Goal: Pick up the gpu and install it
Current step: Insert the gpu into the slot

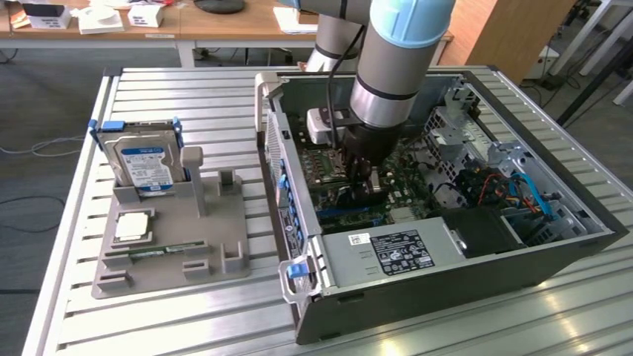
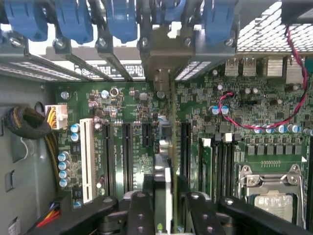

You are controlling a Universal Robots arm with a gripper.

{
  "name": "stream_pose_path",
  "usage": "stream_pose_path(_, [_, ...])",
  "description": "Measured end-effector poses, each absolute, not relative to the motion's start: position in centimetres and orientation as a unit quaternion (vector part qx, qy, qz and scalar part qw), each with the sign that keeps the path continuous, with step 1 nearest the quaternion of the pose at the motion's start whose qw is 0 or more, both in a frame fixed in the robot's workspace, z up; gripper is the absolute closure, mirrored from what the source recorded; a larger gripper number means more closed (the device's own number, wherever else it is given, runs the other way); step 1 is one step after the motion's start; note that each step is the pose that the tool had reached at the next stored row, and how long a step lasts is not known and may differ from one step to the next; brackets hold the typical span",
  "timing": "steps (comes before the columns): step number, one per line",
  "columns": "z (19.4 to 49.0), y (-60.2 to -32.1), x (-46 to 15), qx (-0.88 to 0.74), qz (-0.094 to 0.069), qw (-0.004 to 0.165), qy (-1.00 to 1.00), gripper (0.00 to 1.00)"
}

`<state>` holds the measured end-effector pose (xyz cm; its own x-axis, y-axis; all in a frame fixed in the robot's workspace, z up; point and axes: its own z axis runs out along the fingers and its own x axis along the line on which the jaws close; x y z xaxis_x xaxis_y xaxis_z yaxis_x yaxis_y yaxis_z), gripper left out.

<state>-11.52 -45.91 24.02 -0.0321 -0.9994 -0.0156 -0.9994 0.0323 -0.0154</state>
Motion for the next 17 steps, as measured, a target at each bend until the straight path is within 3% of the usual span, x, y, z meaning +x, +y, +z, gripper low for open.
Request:
stream_pose_path(1, [24.0,-45.9,-11.5,-0.696,0.0,0.011,0.718,0.66])
stream_pose_path(17, [25.9,-45.9,-11.5,-0.696,0.0,0.01,0.718,0.66])
